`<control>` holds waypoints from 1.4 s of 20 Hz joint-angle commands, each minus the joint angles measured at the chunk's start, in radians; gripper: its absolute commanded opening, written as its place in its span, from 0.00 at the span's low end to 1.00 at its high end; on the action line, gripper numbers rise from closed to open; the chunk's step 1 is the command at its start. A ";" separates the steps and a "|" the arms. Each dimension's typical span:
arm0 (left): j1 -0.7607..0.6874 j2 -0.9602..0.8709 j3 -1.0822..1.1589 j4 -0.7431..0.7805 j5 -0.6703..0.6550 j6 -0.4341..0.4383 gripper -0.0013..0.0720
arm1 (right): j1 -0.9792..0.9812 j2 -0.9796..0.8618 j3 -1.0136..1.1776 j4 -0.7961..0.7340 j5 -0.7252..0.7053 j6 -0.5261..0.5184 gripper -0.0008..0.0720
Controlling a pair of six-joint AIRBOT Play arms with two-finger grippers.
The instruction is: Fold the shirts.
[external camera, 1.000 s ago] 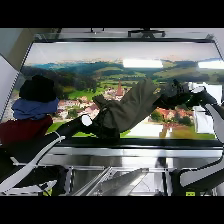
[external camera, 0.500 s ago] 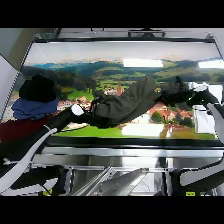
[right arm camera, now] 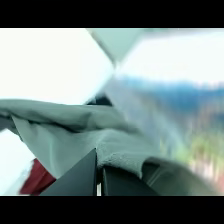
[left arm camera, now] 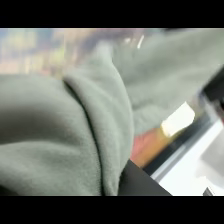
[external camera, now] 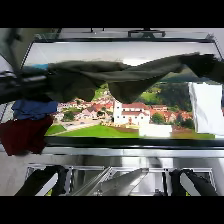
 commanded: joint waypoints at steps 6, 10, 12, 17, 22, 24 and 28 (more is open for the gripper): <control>-0.036 -0.027 -0.077 0.024 -0.191 0.003 0.05 | 0.208 0.159 -0.068 -0.353 -0.098 0.139 0.03; -0.123 -0.208 -0.236 0.025 -0.162 0.103 0.05 | 0.313 -0.021 -0.213 -0.417 -0.110 0.138 0.03; -0.117 -0.295 -0.278 0.045 -0.148 0.122 0.35 | 0.314 -0.121 -0.253 -0.454 -0.111 0.138 0.03; 0.038 -0.446 -0.292 0.138 -0.217 0.121 1.00 | 0.309 -0.306 -0.259 -0.603 -0.153 0.190 0.03; 0.210 -0.489 -0.400 0.172 -0.179 0.162 1.00 | 0.294 -0.385 -0.269 -0.682 -0.172 0.227 0.03; 0.219 -0.489 -0.463 0.047 -0.087 0.242 1.00 | 0.294 -0.405 -0.269 -0.681 -0.194 0.227 0.03; 0.122 -0.489 -0.512 -0.040 0.110 0.298 0.99 | 0.295 -0.423 -0.269 -0.678 -0.208 0.227 0.03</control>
